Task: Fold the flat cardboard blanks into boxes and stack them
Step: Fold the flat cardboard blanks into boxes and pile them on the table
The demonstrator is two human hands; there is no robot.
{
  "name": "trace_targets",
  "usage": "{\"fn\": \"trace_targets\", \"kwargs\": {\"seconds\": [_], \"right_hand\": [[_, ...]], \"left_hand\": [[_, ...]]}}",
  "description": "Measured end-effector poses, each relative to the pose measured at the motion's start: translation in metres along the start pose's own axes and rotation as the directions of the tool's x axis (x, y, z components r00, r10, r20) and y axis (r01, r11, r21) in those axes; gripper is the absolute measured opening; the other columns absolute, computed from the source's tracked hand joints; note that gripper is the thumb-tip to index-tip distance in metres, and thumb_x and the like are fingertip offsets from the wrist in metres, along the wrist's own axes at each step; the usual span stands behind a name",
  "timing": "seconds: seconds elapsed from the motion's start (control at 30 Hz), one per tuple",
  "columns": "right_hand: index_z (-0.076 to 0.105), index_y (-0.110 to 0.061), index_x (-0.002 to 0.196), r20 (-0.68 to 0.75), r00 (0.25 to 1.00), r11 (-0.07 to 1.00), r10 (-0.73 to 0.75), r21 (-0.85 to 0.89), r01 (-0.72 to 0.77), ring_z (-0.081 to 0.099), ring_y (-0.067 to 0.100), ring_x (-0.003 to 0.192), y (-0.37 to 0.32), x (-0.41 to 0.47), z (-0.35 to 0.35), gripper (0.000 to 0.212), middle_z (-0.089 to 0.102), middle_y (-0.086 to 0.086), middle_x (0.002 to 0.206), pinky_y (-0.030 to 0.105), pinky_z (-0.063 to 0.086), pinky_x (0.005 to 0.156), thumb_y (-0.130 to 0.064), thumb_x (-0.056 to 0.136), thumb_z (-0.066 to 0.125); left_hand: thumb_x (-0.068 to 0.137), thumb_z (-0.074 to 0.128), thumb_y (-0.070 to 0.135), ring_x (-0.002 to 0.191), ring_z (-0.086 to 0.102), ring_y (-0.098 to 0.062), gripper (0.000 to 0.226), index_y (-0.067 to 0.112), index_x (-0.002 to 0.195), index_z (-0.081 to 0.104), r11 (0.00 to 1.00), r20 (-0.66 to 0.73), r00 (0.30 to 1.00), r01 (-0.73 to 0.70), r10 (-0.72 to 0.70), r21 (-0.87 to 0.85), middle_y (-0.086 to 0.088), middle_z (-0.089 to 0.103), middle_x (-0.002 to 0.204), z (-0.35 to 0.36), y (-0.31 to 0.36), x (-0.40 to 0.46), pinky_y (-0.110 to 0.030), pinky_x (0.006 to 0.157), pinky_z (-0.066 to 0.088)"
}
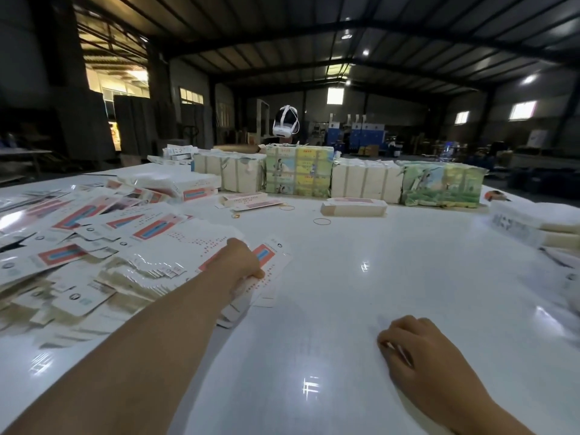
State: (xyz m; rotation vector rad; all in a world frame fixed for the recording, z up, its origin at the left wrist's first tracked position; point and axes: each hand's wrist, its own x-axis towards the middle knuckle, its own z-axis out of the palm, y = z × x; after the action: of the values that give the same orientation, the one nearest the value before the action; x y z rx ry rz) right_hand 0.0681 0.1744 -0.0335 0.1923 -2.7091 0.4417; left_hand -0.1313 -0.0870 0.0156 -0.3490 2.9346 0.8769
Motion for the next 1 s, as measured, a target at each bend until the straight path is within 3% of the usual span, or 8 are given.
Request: {"fn": "trace_targets", "kwargs": {"seconds": [0.2,0.27,0.37,0.43,0.57,0.7,0.77,1.0], "right_hand": [[0.065,-0.030,0.108,0.072,0.997,1.000,0.031,-0.005,-0.030,0.046,0.007,0.100,0.005,0.005,0.004,0.023,0.054,-0.015,0.106,0.019,0.036,0.084,-0.031,0.097,0.046],[0.067,-0.028,0.103,0.067,0.981,0.932,0.183,0.306,-0.195,0.053,0.010,0.097,0.002,0.007,-0.001,0.021,0.060,-0.009,0.104,0.016,0.039,0.079,-0.027,0.098,0.046],[0.069,-0.016,0.090,0.239,0.831,0.181,0.502,0.911,-0.372,0.063,0.019,0.066,0.007,0.012,-0.020,0.032,0.068,0.009,0.081,0.024,0.048,0.053,-0.035,0.099,0.045],[0.065,-0.010,0.087,0.343,0.766,-0.050,0.544,0.924,-0.379,0.059,0.019,0.049,0.016,0.010,-0.028,0.036,0.066,0.012,0.065,0.024,0.042,0.042,-0.038,0.099,0.045],[0.054,-0.009,0.072,0.313,0.771,0.079,0.554,0.902,-0.423,0.049,0.019,0.040,0.019,0.005,-0.028,0.019,0.063,0.009,0.056,0.022,0.031,0.041,-0.011,0.090,0.056],[0.056,-0.004,0.078,0.261,0.802,0.109,0.537,0.922,-0.373,0.052,0.016,0.037,0.014,0.003,-0.029,0.014,0.064,0.007,0.052,0.019,0.037,0.035,-0.002,0.092,0.054],[0.058,-0.002,0.080,0.256,0.823,0.121,0.506,0.924,-0.362,0.053,0.017,0.039,0.011,0.000,-0.030,0.013,0.066,0.008,0.056,0.021,0.041,0.037,-0.003,0.092,0.054],[0.068,-0.010,0.097,0.155,0.877,0.175,0.455,0.950,-0.259,0.061,0.017,0.060,0.005,-0.005,-0.035,0.036,0.069,0.012,0.085,0.025,0.048,0.051,-0.038,0.099,0.044]], "left_hand": [[0.088,0.061,0.019,0.076,0.057,-0.011,0.030,0.023,0.117,0.052,0.936,-0.038,0.956,-0.294,0.292,-0.195,0.005,0.054,0.087,0.003,0.031,-0.042,-0.024,0.057,0.046],[0.091,0.060,0.023,0.071,0.061,-0.009,0.023,0.027,0.114,0.058,0.872,0.031,0.898,-0.416,0.438,-0.256,0.005,0.060,0.089,0.011,0.041,-0.070,-0.021,0.054,0.043],[0.092,0.059,0.027,0.063,0.067,-0.002,0.013,0.036,0.101,0.058,0.795,0.184,0.792,-0.508,0.582,-0.330,0.007,0.066,0.083,0.030,0.045,-0.111,-0.013,0.049,0.047],[0.093,0.056,0.030,0.067,0.069,-0.003,0.011,0.039,0.100,0.058,0.768,0.233,0.741,-0.549,0.630,-0.330,0.007,0.070,0.082,0.045,0.041,-0.130,-0.015,0.051,0.051],[0.094,0.050,0.042,0.072,0.068,-0.003,0.010,0.045,0.099,0.058,0.701,0.145,0.688,-0.679,0.711,-0.218,0.014,0.069,0.086,0.066,0.030,-0.149,-0.028,0.067,0.058],[0.066,0.042,0.082,0.095,0.052,-0.007,0.090,0.031,0.140,0.034,0.606,0.146,0.629,-0.777,0.764,0.171,0.015,0.047,0.112,0.073,0.031,-0.166,-0.025,0.080,0.050],[0.062,0.046,0.086,0.099,0.044,-0.007,0.105,0.029,0.146,0.017,0.545,0.157,0.605,-0.781,0.780,0.304,0.014,0.039,0.112,0.078,0.034,-0.173,-0.023,0.081,0.047],[0.062,0.071,0.066,0.084,0.057,-0.009,0.077,0.045,0.125,0.032,0.665,0.213,0.650,-0.747,0.730,-0.002,0.024,0.042,0.098,0.069,0.036,-0.170,-0.012,0.059,0.048]]}}
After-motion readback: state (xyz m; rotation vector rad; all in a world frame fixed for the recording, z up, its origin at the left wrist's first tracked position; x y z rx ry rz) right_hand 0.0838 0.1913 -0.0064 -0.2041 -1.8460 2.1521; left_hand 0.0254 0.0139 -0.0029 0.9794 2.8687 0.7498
